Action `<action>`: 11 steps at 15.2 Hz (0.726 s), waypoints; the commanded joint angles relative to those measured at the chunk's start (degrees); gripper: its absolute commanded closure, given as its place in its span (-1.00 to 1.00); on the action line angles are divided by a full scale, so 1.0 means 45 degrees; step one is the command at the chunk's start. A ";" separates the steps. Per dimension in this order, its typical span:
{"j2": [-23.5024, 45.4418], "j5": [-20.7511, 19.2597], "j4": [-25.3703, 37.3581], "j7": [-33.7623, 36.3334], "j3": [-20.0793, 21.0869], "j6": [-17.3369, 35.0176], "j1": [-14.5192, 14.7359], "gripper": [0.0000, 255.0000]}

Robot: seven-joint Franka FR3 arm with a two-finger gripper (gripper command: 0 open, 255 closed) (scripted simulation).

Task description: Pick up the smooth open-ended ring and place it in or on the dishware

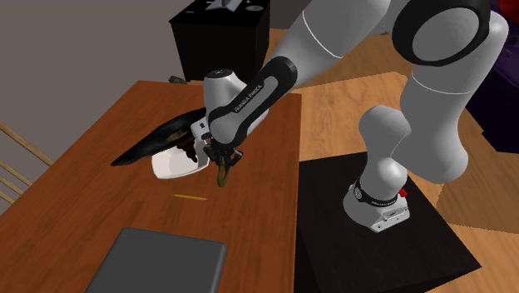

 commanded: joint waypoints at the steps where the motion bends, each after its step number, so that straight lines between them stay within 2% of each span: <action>1: -0.0377 -0.0559 0.0036 0.0454 -0.0179 -0.0239 0.0157 1.00; 11: -0.2279 -0.3083 0.0389 0.2383 -0.0526 -0.1659 0.0371 1.00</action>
